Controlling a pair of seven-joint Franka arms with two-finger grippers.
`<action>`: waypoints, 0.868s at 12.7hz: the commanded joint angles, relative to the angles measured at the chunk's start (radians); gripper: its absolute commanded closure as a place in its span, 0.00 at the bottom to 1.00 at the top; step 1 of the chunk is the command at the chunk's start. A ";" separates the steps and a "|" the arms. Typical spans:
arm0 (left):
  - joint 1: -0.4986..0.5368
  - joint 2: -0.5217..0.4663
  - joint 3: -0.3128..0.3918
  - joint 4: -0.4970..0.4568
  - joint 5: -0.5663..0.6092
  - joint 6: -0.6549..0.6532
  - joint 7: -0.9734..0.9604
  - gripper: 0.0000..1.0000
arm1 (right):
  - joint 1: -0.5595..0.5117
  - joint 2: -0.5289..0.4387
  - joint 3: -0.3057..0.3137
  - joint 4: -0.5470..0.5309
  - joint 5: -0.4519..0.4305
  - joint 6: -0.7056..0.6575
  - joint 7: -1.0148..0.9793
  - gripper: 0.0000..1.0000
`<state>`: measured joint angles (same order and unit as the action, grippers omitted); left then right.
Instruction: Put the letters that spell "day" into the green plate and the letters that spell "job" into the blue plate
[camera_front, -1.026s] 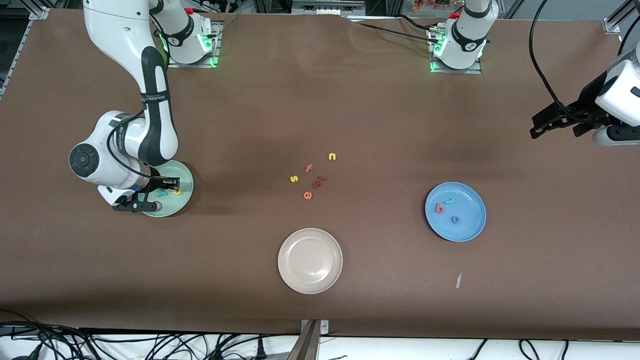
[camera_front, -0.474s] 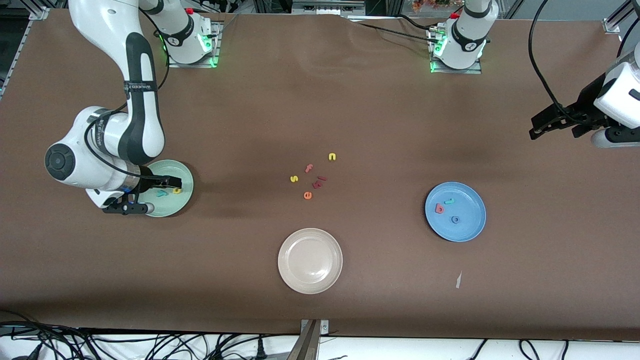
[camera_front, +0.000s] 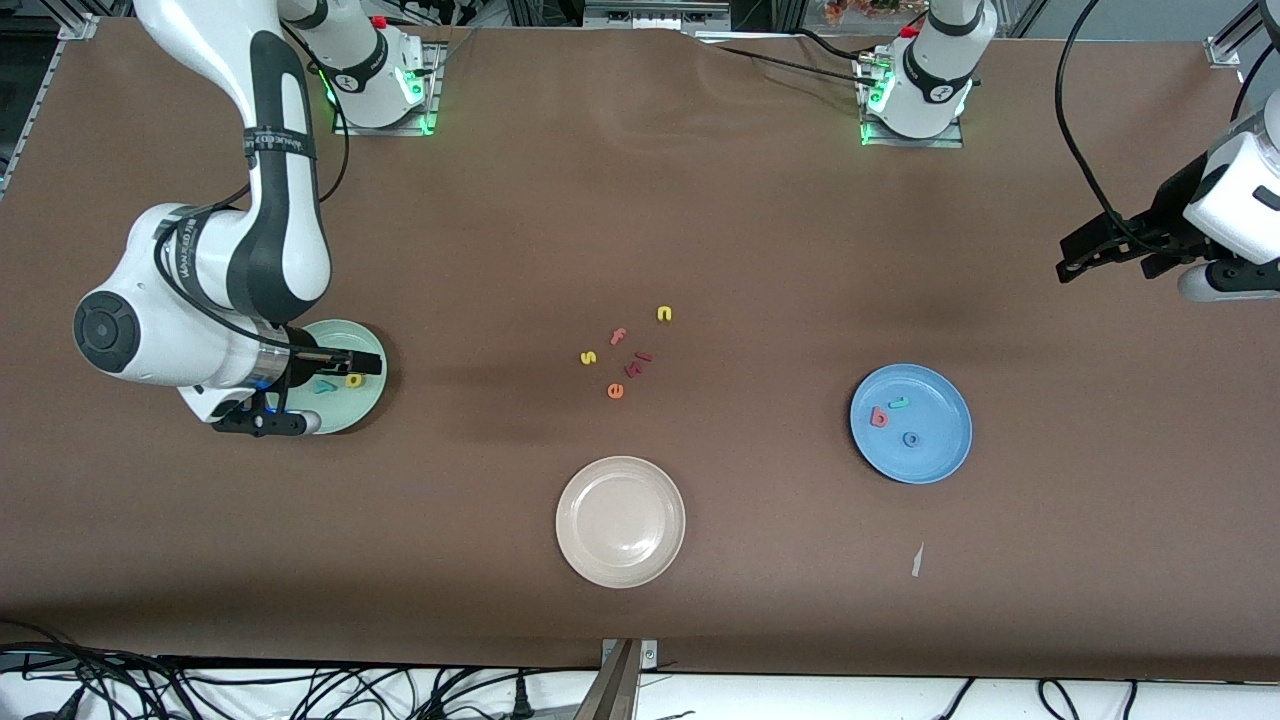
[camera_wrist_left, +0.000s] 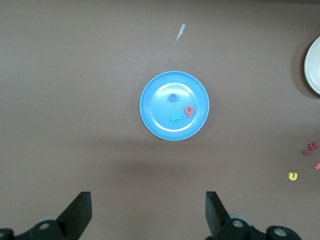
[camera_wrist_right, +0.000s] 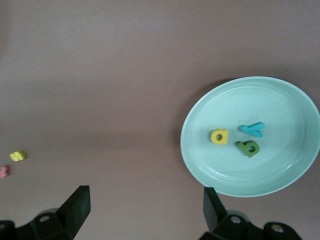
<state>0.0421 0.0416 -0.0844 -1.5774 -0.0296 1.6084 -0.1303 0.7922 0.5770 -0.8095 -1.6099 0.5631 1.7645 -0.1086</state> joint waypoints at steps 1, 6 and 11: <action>0.004 0.011 0.000 0.025 -0.027 -0.007 0.006 0.00 | 0.018 -0.006 -0.002 0.047 0.000 -0.068 0.044 0.00; 0.004 0.011 0.000 0.025 -0.029 -0.007 0.006 0.00 | -0.204 -0.201 0.277 0.004 -0.249 -0.083 0.076 0.00; 0.004 0.011 0.000 0.025 -0.029 -0.007 0.005 0.00 | -0.612 -0.402 0.673 -0.074 -0.455 -0.128 0.089 0.00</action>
<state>0.0419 0.0442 -0.0848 -1.5746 -0.0297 1.6084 -0.1303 0.2918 0.2717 -0.2388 -1.6169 0.1539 1.6577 -0.0220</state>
